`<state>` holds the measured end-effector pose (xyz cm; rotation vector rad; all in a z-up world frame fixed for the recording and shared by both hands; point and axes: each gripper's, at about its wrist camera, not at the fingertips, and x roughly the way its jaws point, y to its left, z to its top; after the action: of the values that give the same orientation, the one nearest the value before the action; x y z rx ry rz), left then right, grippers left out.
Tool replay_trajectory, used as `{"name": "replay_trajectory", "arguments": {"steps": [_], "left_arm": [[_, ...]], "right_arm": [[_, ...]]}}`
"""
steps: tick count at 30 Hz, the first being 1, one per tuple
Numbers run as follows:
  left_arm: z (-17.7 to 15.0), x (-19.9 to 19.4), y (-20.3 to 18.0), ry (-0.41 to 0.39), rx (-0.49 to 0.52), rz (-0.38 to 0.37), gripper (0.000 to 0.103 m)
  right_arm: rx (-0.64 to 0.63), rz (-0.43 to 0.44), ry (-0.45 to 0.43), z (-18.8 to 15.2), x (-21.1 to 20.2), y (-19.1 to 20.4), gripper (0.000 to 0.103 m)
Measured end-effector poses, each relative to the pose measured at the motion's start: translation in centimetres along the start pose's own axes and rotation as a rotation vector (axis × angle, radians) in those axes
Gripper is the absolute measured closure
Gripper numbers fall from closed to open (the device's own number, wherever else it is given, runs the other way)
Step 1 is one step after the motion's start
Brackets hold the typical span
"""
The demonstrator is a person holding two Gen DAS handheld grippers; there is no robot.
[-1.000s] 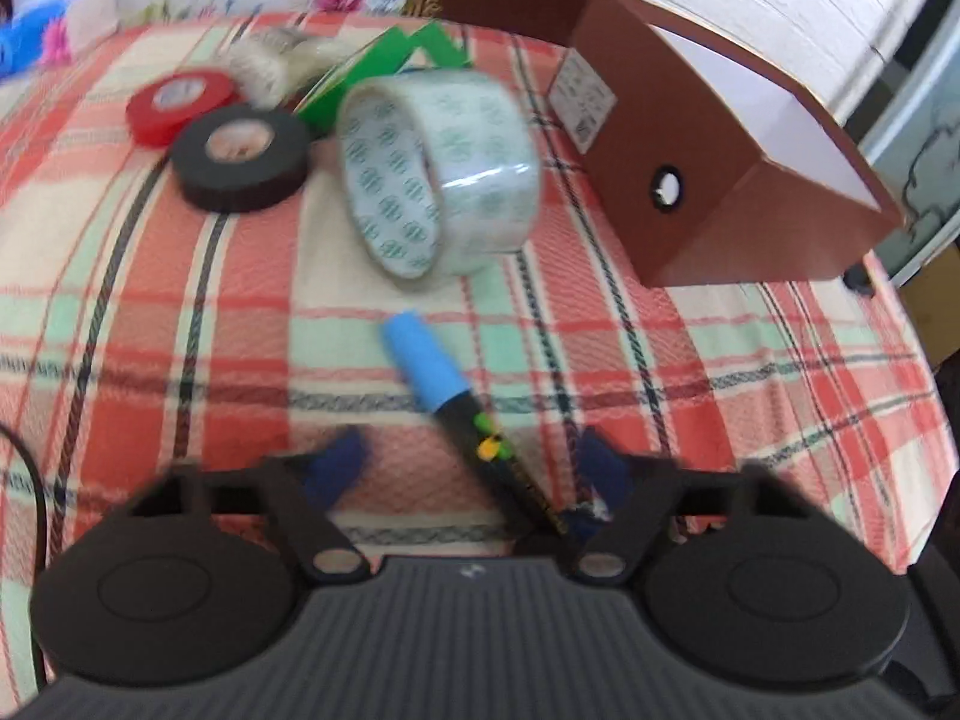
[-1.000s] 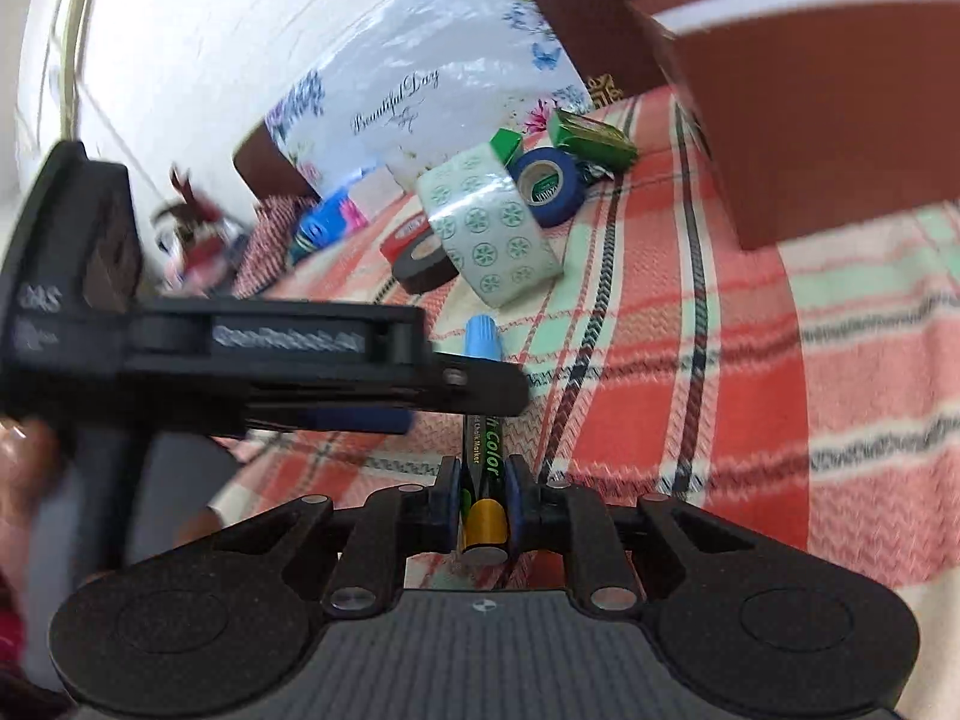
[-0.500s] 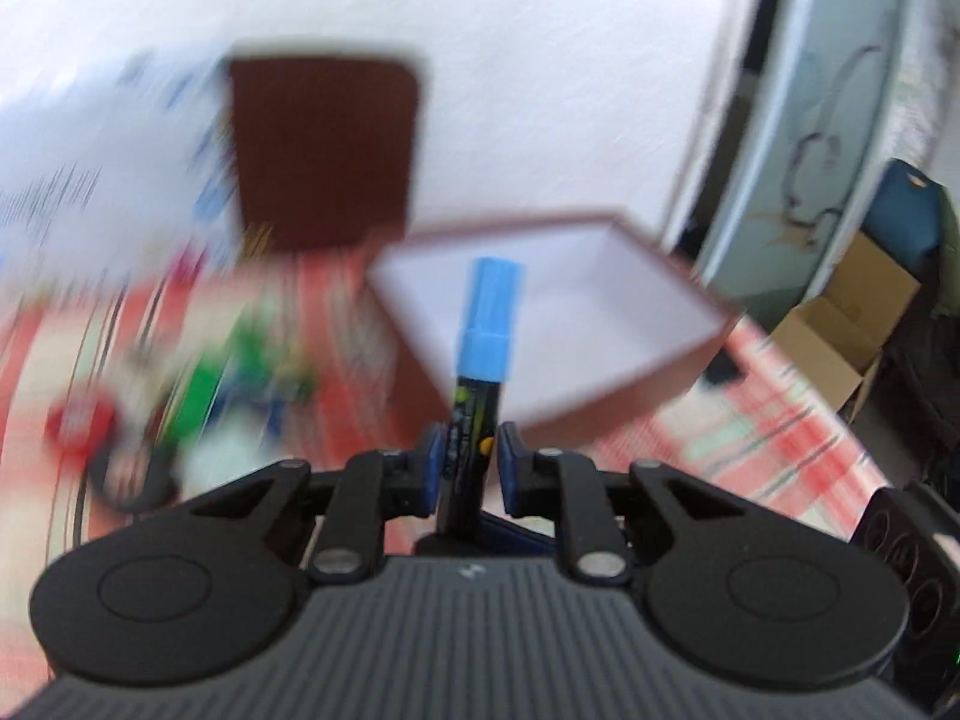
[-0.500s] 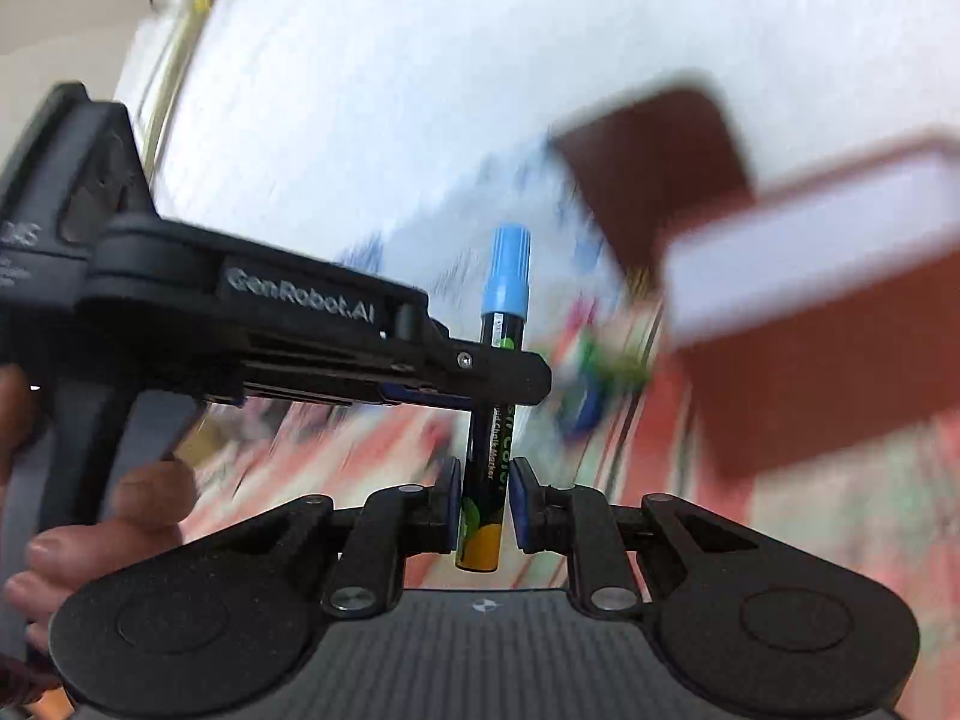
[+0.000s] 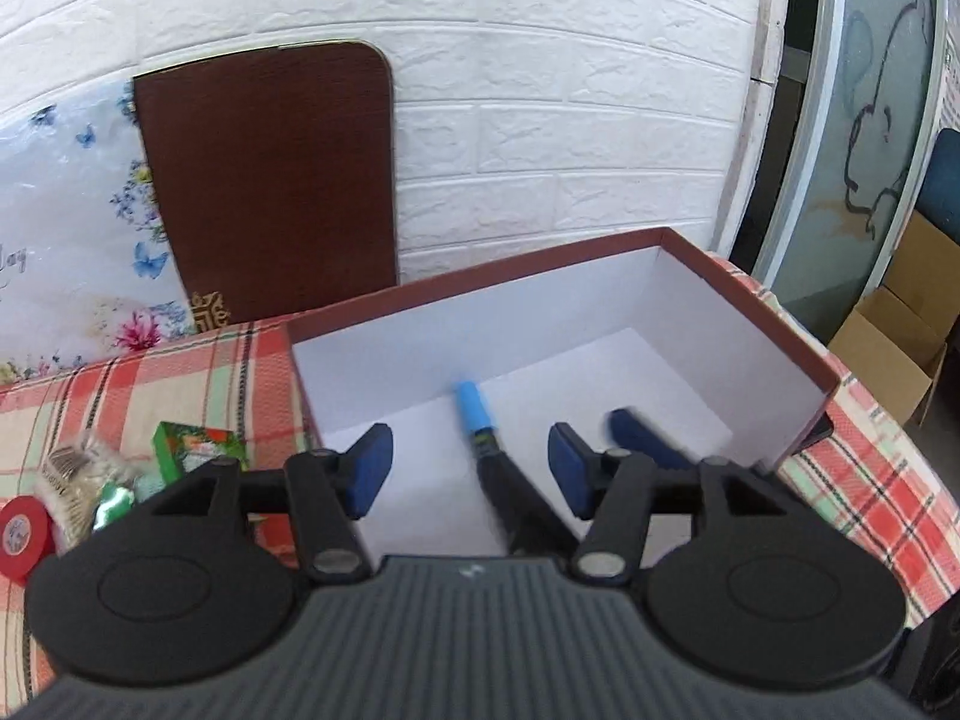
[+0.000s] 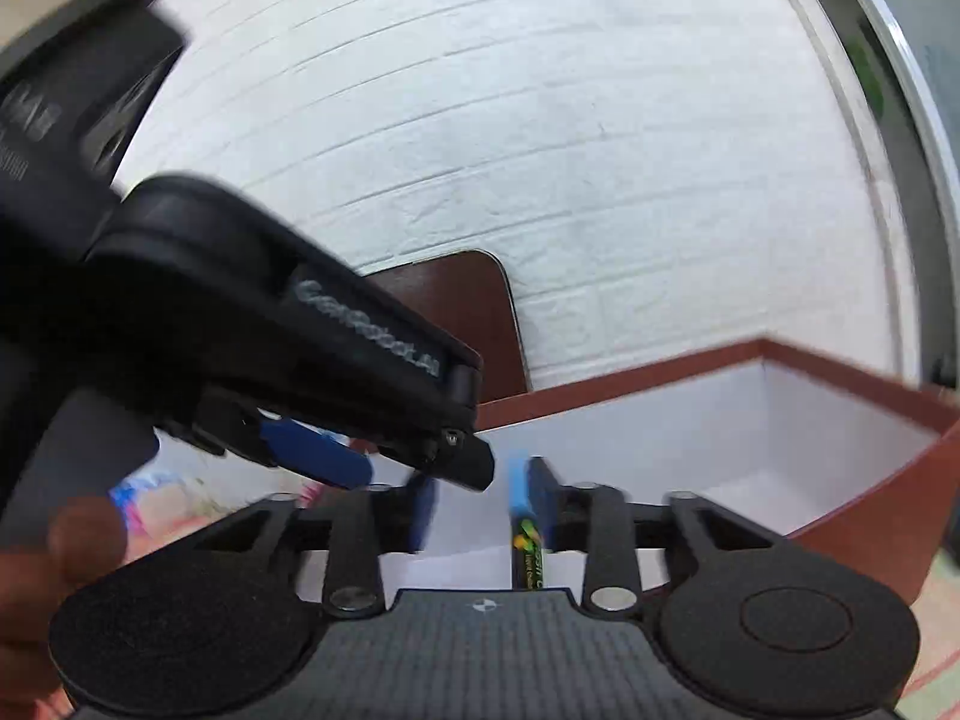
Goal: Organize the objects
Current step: 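Carry the marker into the brown box and open the left gripper, then grasp the clear packing tape roll with the right gripper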
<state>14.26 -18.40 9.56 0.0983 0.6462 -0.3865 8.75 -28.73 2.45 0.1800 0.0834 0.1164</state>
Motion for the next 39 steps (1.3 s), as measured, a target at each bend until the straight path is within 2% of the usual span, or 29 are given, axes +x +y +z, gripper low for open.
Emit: {"name": "replay_trajectory", "arguments": {"steps": [1, 2, 4, 6, 9, 11, 13, 16, 18, 20, 24, 26, 28, 30, 31, 33, 37, 39], "left_arm": [[-0.5, -0.6, 0.6, -0.009, -0.011, 0.000, 0.044], [-1.0, -1.7, 1.3, -0.020, -0.023, -0.003, 0.044], [-2.3, -4.0, 3.2, -0.047, -0.050, -0.015, 0.037], [-3.8, -6.8, 5.2, -0.070, -0.087, -0.031, 0.029], [-6.7, -10.9, 7.8, -0.085, -0.125, -0.042, 0.022], [-9.0, -12.5, 9.5, -0.076, -0.142, -0.016, 0.022], [-11.4, -13.2, 11.3, -0.041, -0.173, 0.044, 0.023], [-14.7, -12.9, 15.0, 0.052, -0.287, 0.135, 0.023], [-16.5, -12.1, 17.1, 0.129, -0.358, 0.207, 0.024], [-17.9, -11.6, 18.7, 0.177, -0.413, 0.267, 0.024], [-19.5, -11.7, 20.4, 0.222, -0.472, 0.315, 0.024], [-19.8, -12.1, 20.6, 0.227, -0.472, 0.335, 0.024], [-19.6, -12.3, 20.6, 0.225, -0.480, 0.342, 0.023], [-19.8, -12.6, 20.9, 0.219, -0.494, 0.337, 0.023], [-19.7, -12.8, 20.9, 0.216, -0.501, 0.334, 0.023], [-19.8, -13.0, 21.0, 0.212, -0.510, 0.327, 0.023], [-19.9, -12.7, 21.1, 0.212, -0.517, 0.310, 0.023], [-19.9, -12.4, 20.9, 0.214, -0.507, 0.306, 0.023]], "right_arm": [[-0.035, -0.003, -0.015, -0.2, -0.1, 0.6, 0.036], [-0.057, 0.003, -0.027, -0.7, -0.5, 1.0, 0.032], [-0.088, 0.009, -0.025, -0.9, -0.5, 1.6, 0.033], [-0.097, 0.072, -0.026, -0.8, -0.9, 1.8, 0.027], [-0.167, 0.182, -0.048, -0.5, -3.1, 4.8, 0.030], [-0.228, 0.238, -0.046, -1.0, -5.0, 7.7, 0.043], [-0.211, 0.304, 0.013, -1.9, -6.3, 9.6, 0.046], [-0.204, 0.365, 0.185, -4.2, -5.5, 11.9, 0.049], [-0.270, 0.342, 0.245, -4.7, -5.1, 13.3, 0.050], [-0.258, 0.339, 0.290, -4.1, -4.1, 13.5, 0.050], [-0.240, 0.295, 0.344, -3.5, -2.5, 14.4, 0.048], [-0.204, 0.286, 0.363, -3.8, -0.2, 15.0, 0.040], [-0.182, 0.276, 0.384, -3.9, -0.5, 15.3, 0.040], [-0.153, 0.266, 0.435, -4.4, 0.3, 15.5, 0.057], [-0.109, 0.258, 0.473, -4.6, 0.6, 15.2, 0.057], [0.022, 0.273, 0.527, -4.4, 0.4, 13.8, 0.057], [0.398, 0.399, 0.638, -4.7, -1.4, 9.2, 0.057], [0.493, 0.419, 0.673, -5.3, -2.9, 7.0, 0.055]]}}
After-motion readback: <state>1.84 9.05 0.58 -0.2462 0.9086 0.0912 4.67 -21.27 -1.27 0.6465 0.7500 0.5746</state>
